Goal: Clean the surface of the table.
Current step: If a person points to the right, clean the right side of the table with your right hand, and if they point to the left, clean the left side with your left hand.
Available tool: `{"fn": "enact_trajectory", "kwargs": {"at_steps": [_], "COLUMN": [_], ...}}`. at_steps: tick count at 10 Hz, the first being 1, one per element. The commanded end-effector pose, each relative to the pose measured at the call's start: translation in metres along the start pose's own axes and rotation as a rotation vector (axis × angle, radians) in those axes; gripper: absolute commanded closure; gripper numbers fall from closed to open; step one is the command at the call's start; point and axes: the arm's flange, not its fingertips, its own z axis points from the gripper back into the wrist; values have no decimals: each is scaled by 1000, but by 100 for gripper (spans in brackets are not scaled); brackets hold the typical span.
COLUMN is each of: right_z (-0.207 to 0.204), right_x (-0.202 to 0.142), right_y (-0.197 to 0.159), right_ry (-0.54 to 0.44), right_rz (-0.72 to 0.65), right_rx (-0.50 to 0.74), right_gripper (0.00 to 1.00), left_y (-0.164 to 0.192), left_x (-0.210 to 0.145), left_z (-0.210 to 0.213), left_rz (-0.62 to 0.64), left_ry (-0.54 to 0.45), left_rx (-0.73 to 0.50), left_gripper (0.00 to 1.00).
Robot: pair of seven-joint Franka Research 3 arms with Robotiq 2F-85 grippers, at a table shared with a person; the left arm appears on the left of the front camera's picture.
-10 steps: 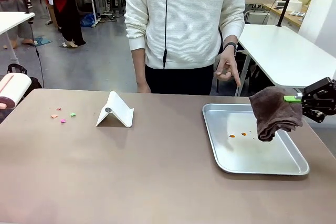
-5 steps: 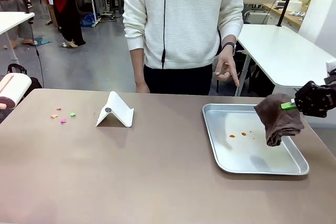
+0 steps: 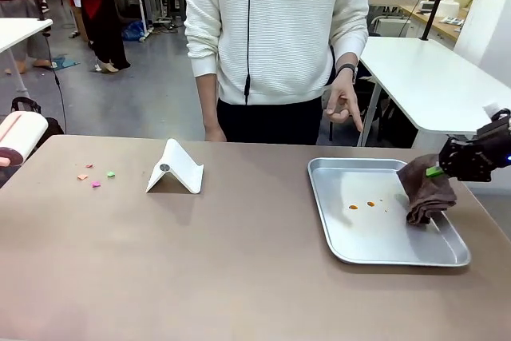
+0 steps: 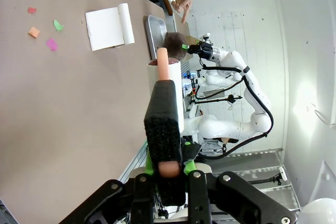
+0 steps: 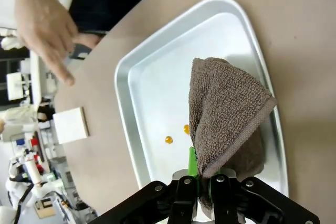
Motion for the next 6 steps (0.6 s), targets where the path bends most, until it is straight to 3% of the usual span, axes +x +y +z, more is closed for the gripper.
{"fn": "enact_trajectory", "kwargs": {"at_steps": [1, 6], "right_z": [-19, -86], "right_x": [19, 24], "right_y": [3, 8], "right_ry": [34, 143], "right_rz": [-3, 12], "right_rx": [-35, -45], "right_gripper": [93, 93], "left_y": [-3, -3], "left_x": [0, 0], "left_z": [0, 0], "left_rz": [-14, -14], "left_ry": [2, 2], "left_rx": [-2, -2], "left_gripper": [78, 78]}}
